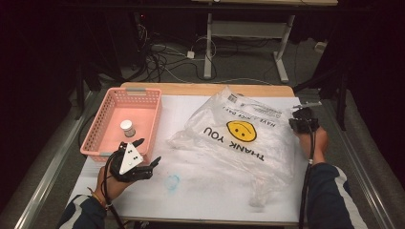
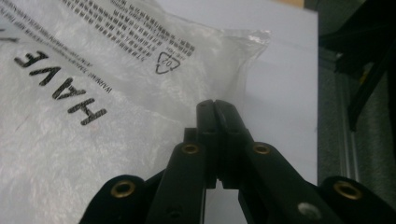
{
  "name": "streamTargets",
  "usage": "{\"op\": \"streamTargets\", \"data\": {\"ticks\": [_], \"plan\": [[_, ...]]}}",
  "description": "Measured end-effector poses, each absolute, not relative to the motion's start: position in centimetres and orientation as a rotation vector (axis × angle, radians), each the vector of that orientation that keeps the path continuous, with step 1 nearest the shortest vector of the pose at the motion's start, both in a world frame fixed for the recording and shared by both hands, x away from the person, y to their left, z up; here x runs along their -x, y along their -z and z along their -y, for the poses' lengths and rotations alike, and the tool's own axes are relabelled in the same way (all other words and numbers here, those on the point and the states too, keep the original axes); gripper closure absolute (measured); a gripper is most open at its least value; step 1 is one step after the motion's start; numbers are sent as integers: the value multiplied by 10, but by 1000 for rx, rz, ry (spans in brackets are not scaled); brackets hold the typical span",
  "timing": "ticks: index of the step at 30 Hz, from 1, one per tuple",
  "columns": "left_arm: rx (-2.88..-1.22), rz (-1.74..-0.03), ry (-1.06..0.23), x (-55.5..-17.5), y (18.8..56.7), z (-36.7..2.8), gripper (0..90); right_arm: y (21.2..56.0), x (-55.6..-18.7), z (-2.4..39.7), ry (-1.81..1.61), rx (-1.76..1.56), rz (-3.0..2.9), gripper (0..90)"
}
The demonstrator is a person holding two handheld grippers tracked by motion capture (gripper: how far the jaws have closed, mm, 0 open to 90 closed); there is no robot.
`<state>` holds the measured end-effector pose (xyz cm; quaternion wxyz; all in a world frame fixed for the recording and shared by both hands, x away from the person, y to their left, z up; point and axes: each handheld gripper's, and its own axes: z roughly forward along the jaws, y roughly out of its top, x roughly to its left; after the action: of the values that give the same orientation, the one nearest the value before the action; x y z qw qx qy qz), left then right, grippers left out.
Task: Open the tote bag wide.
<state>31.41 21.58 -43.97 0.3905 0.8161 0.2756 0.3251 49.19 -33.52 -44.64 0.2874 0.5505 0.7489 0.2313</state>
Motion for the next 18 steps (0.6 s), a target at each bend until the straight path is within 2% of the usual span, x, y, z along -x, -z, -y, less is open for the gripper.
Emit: {"op": "streamTargets", "data": {"ticks": [4,9,14,18], "plan": [[-2082,-698,-831,-312,440,-215,206,450,-466,332,-630,-1402,-2029,893],[-2078,-698,-838,-311,439,-215,206,447,-449,331,-656,-1364,-2034,795],[-2085,-699,-850,-310,440,-216,206,419,-429,323,-798,-1247,-1989,635],[-2093,-698,-848,-310,440,-216,206,397,-404,290,-990,-1009,-2092,486]]}}
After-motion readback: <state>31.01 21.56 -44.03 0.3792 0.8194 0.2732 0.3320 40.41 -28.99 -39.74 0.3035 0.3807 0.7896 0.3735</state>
